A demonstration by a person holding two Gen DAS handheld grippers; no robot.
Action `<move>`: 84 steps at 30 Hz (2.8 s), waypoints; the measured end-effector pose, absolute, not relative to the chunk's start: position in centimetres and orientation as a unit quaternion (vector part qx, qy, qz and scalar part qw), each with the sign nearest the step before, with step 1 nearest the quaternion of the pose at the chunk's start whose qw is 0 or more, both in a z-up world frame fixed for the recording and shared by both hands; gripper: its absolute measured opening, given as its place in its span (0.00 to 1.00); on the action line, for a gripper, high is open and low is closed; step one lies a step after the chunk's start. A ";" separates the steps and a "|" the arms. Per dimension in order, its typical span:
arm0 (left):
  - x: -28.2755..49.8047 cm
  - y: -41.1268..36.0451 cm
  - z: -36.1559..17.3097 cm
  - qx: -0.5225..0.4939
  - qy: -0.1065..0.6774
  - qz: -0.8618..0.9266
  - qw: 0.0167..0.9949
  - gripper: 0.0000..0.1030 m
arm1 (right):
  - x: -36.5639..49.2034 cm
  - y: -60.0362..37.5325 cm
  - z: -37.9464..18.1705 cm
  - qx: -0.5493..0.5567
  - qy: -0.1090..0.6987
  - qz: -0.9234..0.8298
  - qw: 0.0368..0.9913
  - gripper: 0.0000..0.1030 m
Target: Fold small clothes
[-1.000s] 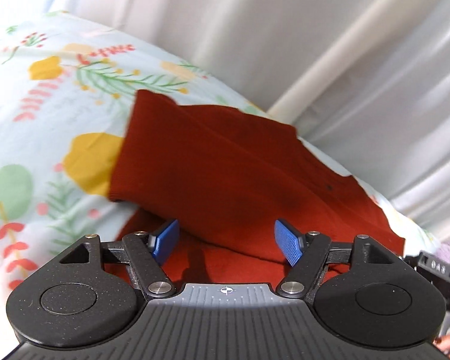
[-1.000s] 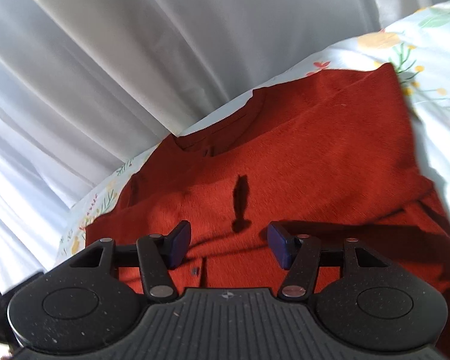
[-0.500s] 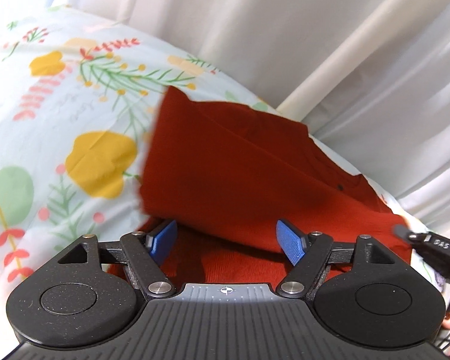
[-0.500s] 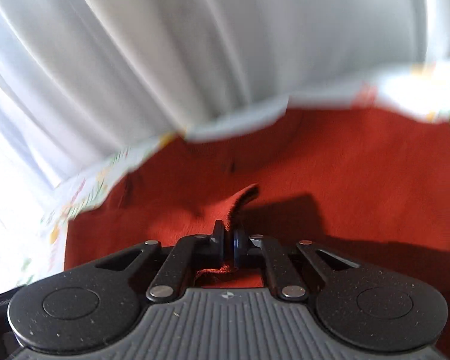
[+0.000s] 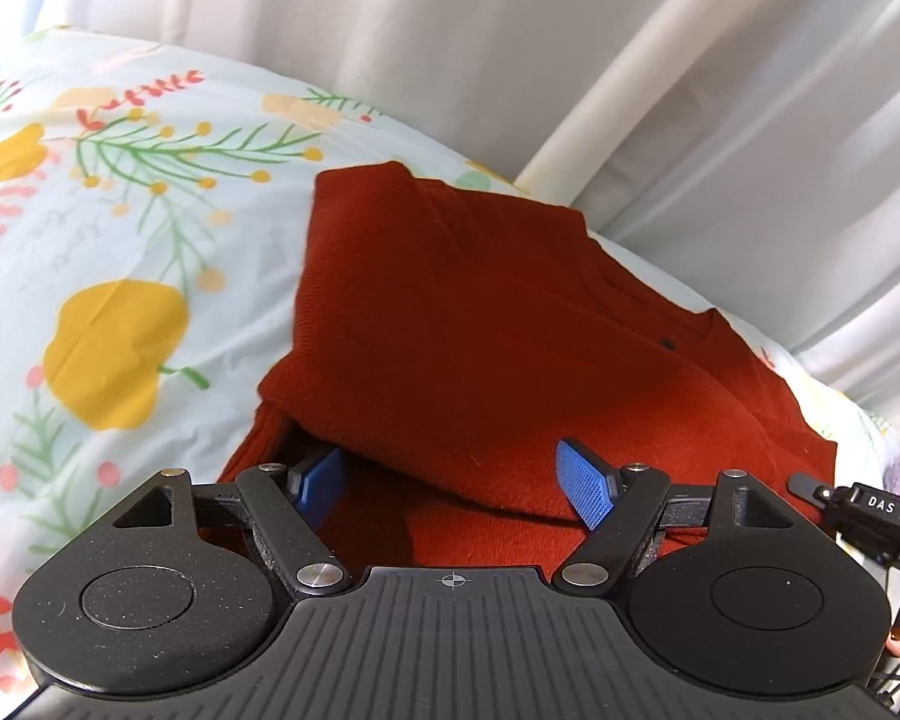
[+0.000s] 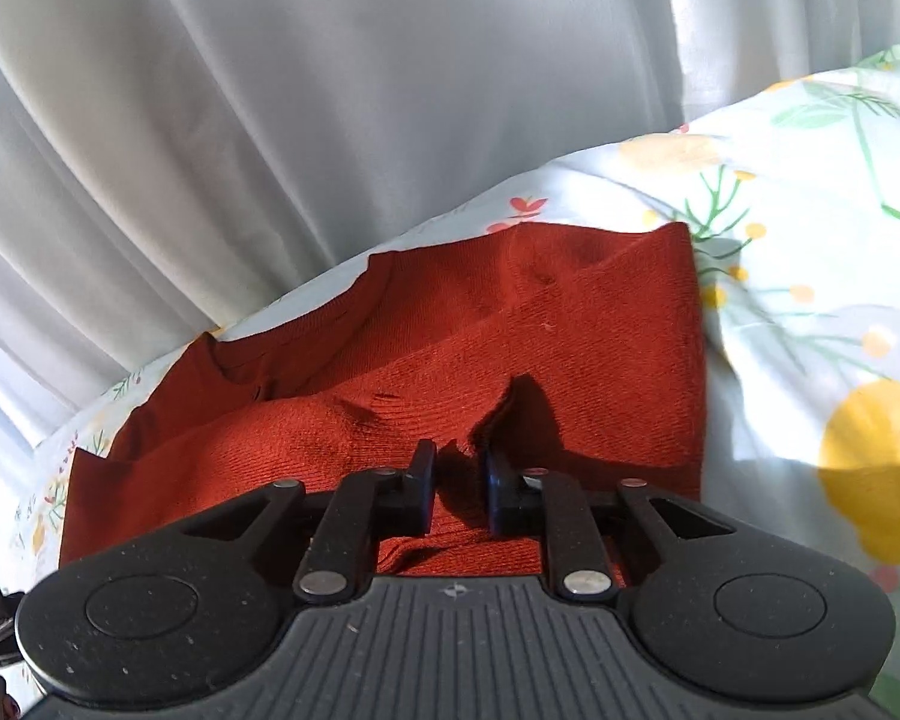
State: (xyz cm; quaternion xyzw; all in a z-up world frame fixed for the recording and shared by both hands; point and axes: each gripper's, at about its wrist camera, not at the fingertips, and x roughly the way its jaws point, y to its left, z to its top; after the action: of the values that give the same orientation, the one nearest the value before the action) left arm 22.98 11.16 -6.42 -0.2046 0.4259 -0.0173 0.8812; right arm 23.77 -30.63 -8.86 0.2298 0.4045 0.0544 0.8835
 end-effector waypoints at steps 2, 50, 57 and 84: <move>23.2 10.9 -6.3 -0.199 0.428 -0.018 0.882 0.78 | 23.9 -29.9 -8.6 0.202 0.398 0.051 0.893 0.06; 25.4 5.9 -7.1 -0.129 0.424 -0.054 0.895 0.93 | 19.5 -32.8 -8.8 0.353 0.387 0.002 0.852 0.24; 24.6 6.9 -6.4 -0.145 0.419 -0.039 0.895 0.93 | 20.8 -32.0 -8.9 0.342 0.401 0.004 0.850 0.05; 9.1 11.4 -1.9 -0.136 0.441 -0.003 0.887 0.94 | 7.8 -32.5 -6.0 0.208 0.385 0.110 0.892 0.25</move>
State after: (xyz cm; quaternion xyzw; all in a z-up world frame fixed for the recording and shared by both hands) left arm 9.06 11.42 -1.94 -0.1361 0.4405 -0.0033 0.8874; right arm 7.84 -32.49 -6.03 0.2083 0.3853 0.1101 0.8922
